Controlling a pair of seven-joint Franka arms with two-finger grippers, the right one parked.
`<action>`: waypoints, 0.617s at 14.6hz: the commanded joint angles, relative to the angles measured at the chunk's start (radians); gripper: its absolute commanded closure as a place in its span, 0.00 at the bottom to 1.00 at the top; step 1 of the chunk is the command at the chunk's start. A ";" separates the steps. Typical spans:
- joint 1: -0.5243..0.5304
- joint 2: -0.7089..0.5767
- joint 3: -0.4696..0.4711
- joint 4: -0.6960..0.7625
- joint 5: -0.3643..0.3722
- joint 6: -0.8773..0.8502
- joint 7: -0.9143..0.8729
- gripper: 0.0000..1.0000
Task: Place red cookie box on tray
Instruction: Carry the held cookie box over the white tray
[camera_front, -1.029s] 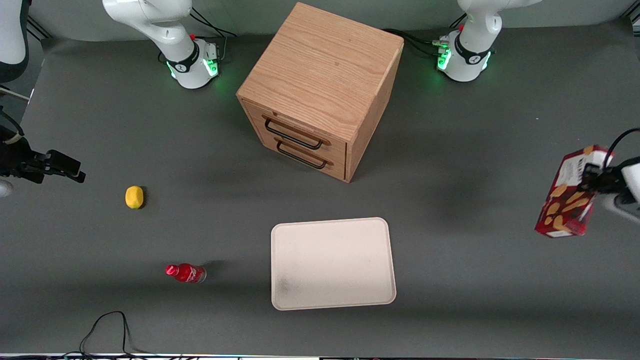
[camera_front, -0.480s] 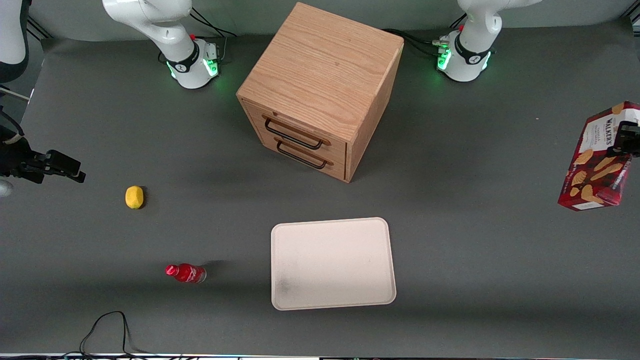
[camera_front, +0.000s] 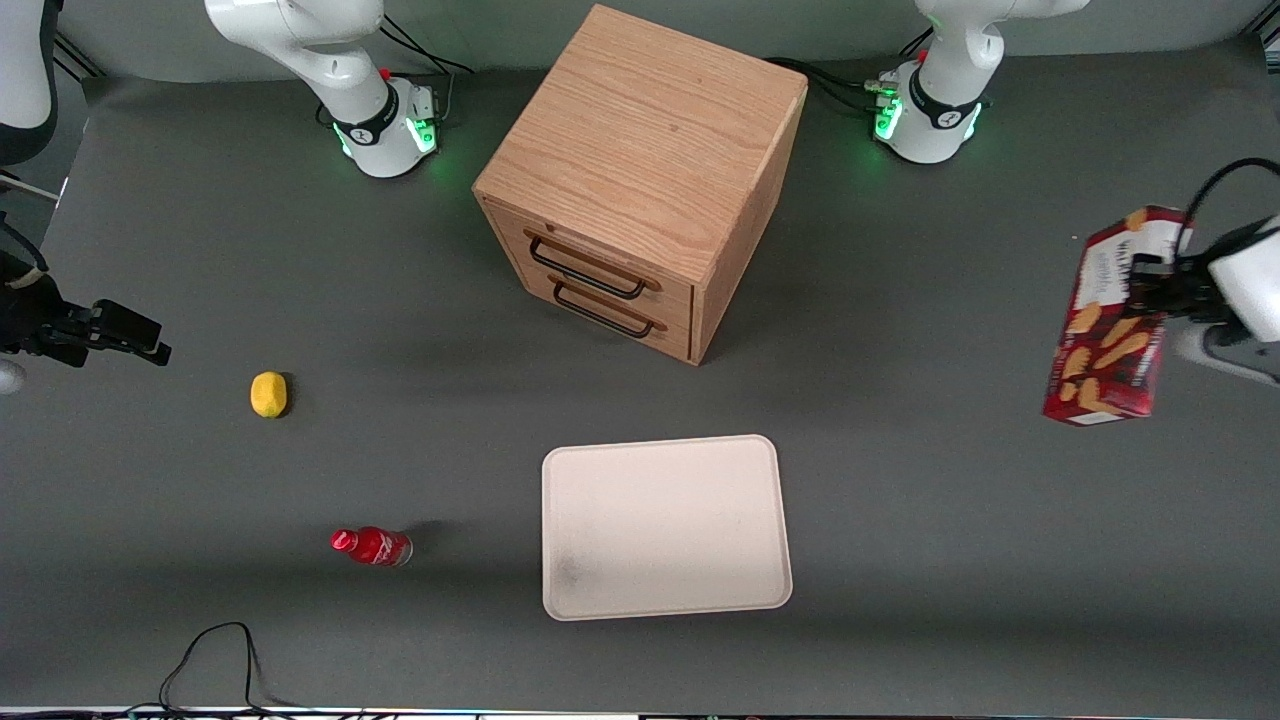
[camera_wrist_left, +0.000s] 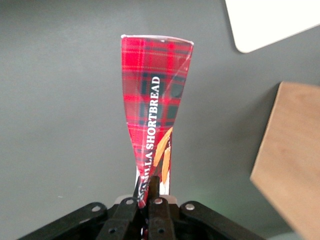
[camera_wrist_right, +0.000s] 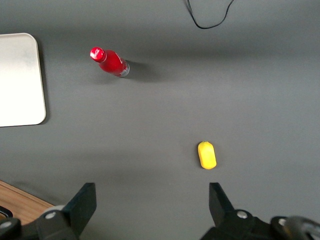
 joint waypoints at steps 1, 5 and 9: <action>-0.099 0.084 -0.016 0.109 0.002 0.034 -0.217 1.00; -0.130 0.200 -0.130 0.112 0.002 0.251 -0.475 1.00; -0.149 0.337 -0.170 0.118 0.002 0.467 -0.627 1.00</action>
